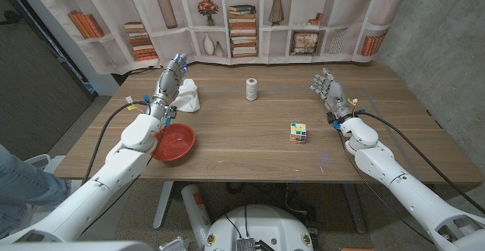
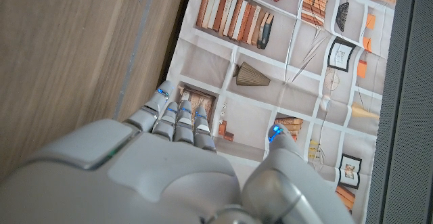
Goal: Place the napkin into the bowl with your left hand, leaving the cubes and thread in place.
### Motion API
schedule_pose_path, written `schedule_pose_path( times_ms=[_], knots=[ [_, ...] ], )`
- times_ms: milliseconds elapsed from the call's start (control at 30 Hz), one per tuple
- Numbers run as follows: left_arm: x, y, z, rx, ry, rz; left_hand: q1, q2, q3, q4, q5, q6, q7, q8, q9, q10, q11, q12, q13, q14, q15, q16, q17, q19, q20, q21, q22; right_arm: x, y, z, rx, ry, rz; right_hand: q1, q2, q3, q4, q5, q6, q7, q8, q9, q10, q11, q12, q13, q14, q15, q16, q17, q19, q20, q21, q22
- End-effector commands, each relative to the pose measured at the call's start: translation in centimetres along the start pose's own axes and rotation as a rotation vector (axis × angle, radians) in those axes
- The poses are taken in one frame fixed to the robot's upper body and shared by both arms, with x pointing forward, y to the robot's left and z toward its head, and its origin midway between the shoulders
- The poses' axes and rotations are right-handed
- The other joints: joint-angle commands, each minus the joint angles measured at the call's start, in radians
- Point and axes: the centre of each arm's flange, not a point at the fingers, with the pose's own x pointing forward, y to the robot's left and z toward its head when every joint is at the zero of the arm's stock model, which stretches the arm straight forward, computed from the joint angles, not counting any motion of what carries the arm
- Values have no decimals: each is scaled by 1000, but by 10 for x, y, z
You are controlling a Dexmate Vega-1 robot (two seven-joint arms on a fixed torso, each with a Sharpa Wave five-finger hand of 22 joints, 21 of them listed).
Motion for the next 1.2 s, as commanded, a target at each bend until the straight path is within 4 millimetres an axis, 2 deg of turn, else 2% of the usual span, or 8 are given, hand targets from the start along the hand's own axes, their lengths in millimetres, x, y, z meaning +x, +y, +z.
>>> schedule_pose_path(
  times_ms=[33,400,600,1200],
  knots=[
    [-4,8,7,34,-47,40,14,2,2,-9,10,15,2,5,5,11,-2,5,3,11,-3,4,5,8,-46,9,5,1,-2,-4,11,4,-10,10,1,-1,-3,-2,11,1,5,4,8,-3,4,6,11,2,4,5,11,-5,-2,3],
    [-5,9,13,73,-73,57,23,6,1,-12,14,35,3,8,5,25,-1,5,3,27,-1,5,4,20,-56,11,5,3,-1,-3,13,-3,-18,9,1,-4,-4,-4,13,0,5,4,12,-2,6,6,15,3,4,5,16,-3,-5,3],
    [-7,11,15,79,-78,65,27,8,0,-13,15,38,2,7,5,29,-1,5,3,30,-2,4,4,21,-54,10,5,4,-1,-1,14,-15,-17,10,2,-5,-5,-5,20,4,7,4,16,-8,7,6,23,-5,7,5,30,-14,-5,3],
    [-20,22,24,167,-70,99,35,12,-1,-16,19,50,-1,7,5,37,-6,3,3,37,-5,1,5,23,-47,8,4,3,-1,-4,14,-11,-13,11,2,-8,-7,-7,23,2,6,4,16,-11,6,6,24,-4,5,5,31,-12,-12,3]
  ],
)
